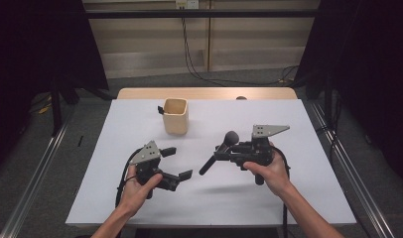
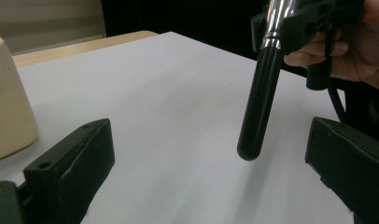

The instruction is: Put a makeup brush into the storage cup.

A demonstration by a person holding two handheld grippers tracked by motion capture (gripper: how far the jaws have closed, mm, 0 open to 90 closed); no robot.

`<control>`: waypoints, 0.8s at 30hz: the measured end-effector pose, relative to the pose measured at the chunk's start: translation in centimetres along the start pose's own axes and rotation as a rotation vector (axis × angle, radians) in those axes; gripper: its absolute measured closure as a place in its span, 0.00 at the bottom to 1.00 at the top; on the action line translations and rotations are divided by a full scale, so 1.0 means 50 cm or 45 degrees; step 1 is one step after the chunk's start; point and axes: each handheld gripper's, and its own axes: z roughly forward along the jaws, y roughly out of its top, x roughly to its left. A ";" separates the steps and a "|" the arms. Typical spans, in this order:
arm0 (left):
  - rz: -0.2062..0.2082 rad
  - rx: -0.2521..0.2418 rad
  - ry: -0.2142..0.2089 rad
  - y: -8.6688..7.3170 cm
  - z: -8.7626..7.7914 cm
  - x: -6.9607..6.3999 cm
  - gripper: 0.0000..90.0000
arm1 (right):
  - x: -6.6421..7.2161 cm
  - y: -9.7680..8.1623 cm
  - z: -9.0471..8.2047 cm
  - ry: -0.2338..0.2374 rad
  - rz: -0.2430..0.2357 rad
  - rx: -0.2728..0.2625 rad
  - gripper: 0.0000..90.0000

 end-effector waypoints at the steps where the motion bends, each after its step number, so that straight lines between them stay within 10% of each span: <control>1: 0.003 0.002 0.000 0.000 0.000 0.000 0.02 | 0.000 0.003 0.001 0.001 -0.003 0.008 0.80; 24: 0.002 -0.011 -0.030 0.000 0.025 -0.016 0.02 | 0.000 0.056 0.036 -0.010 -0.085 0.341 0.80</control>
